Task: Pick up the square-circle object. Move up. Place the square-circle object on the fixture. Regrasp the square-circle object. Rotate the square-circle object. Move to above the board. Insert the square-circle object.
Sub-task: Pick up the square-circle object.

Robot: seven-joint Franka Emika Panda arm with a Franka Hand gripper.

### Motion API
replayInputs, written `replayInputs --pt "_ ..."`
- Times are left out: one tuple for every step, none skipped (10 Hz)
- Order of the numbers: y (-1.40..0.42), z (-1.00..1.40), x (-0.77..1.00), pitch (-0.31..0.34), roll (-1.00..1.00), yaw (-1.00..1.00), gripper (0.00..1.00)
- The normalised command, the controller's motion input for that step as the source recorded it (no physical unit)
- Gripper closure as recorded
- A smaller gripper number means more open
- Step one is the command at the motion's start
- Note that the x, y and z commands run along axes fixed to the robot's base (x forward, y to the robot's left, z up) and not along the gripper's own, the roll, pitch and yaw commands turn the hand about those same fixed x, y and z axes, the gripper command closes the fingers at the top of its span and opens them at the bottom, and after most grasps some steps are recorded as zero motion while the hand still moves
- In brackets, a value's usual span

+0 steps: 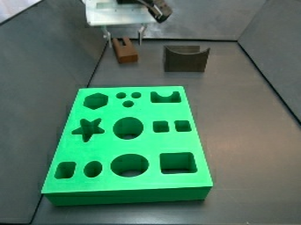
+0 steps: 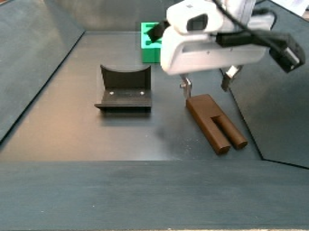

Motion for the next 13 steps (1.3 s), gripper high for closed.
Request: replayInputs --pt "0.00 -0.63 0.00 -0.051 -0.06 0.13 0.00" --pt "0.01 -0.61 0.00 -0.054 -0.08 0.13 0.00" --pt "0.00 -0.56 0.00 -0.043 -0.09 0.14 0.00" --pt "0.01 -0.49 0.00 -0.046 -0.11 0.12 0.00" --pt "0.02 -0.31 -0.07 -0.066 -0.11 0.11 0.00" --pt "0.02 -0.07 -0.09 -0.077 -0.13 0.07 0.00" --pt "0.05 -0.15 -0.09 -0.079 -0.13 0.05 0.00" --pt "-0.06 0.00 0.00 0.000 0.08 0.00 0.00" --pt "0.00 0.00 0.00 0.000 0.00 0.00 1.00" --pt "0.00 0.00 0.00 0.000 0.00 0.00 1.00" --pt "0.00 0.00 0.00 0.000 0.00 0.00 1.00" --pt "0.00 0.00 0.00 0.000 0.00 0.00 1.00" --pt "0.00 0.00 0.00 0.000 0.00 0.00 1.00"
